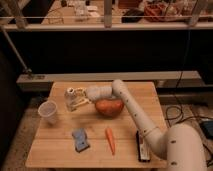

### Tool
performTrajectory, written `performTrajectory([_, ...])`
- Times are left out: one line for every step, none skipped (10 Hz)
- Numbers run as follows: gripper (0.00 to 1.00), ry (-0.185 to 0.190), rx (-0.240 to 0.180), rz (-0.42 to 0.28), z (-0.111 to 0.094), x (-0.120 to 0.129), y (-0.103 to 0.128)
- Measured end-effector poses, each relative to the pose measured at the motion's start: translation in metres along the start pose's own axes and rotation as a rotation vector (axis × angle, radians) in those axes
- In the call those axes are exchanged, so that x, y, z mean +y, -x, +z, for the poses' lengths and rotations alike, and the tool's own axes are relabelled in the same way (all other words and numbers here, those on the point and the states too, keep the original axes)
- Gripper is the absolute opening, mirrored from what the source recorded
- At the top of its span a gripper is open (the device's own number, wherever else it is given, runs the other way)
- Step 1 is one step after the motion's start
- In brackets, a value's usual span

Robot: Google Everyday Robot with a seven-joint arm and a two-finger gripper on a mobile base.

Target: Stand the bottle upright

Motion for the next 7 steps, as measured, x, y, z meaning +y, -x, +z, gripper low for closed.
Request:
performTrajectory([0.0, 0.001, 0.002, 0.008, 0.004, 0.0, -0.005])
performTrajectory([0.0, 0.001, 0.001, 0.014, 0.007, -0.001, -0.01])
performTrajectory([0.0, 0.003, -0.003, 0.025, 0.012, 0.0, -0.017])
performTrajectory([0.0, 0.002, -0.006, 0.039, 0.016, 0.0, -0.029])
performTrajectory([0.0, 0.0, -0.006, 0.055, 0.017, 0.002, -0.04])
performTrajectory([0.0, -0.003, -0.004, 0.068, 0.017, 0.003, -0.05])
performTrajectory([0.0, -0.003, 0.003, 0.082, 0.017, 0.005, -0.062])
